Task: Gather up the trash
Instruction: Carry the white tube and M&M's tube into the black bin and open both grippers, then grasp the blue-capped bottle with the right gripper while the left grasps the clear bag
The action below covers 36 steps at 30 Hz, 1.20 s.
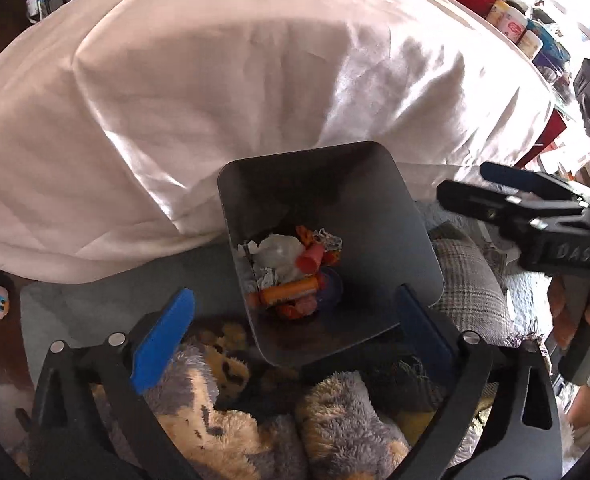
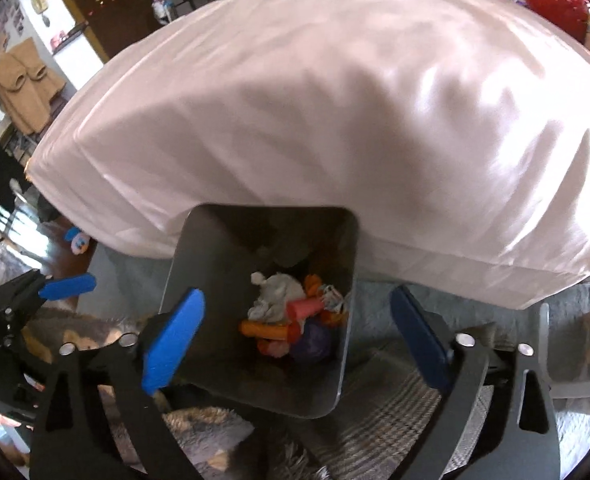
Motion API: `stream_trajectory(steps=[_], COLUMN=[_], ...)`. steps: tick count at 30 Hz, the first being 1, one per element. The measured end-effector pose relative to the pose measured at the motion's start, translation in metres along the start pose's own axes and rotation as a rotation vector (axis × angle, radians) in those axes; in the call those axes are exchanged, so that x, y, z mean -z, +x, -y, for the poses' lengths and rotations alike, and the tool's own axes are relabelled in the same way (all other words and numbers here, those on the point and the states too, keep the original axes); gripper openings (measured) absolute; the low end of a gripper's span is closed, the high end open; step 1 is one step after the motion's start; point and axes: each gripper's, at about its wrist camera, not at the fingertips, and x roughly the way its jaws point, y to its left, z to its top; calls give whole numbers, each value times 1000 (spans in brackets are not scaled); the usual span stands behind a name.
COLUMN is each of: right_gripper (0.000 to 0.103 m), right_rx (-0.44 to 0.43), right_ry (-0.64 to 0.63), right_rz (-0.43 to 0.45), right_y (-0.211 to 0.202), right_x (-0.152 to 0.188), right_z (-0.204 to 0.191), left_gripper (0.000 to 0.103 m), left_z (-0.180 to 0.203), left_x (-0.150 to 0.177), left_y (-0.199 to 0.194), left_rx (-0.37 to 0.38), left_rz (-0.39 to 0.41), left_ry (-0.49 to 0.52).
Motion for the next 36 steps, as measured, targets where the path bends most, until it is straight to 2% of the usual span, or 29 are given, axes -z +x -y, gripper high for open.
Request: stream_trajectory(steps=[4,10,13,16,19,22,26,27,31,36], right_gripper=[99,99,99,99,99,99,99,99,99,99], right_rx=[-3,10,23,38,53,77,170,169,148,166], right_ry=[11,-3,-12,-10,-1,-6,-44,-39,3,-12], right_rz=[31,99,139,168,193,236,320,327,324,295], right_y=[-10,-35,-48,-57,-62,-66,-64,-62,-50,-25], right_x=[-5,-23,-37,-54,-72,-93,-127,-136,-174,-236], right_z=[4,8,12,19,26,32,38,41,58,78], left_gripper=[95,95,95,95,95,95,95,95,95,95], left_z=[4,-1,-8,-14,-20,-20,-21,-21,-19,-21], left_x=[-1,-11,-24,-41,-62,-88,-121,-131,-165,-214], left_y=[-4,-35,-50,-60,-65,-69,-71,-71,-63,-46], left_rx=[2,64,36,49,45,4,59,58,-37,-19], left_rz=[1,64,97,115,121,151,222,240,276,280], left_ry=[13,-16,-36,-51,-39,3,15,13,36,75])
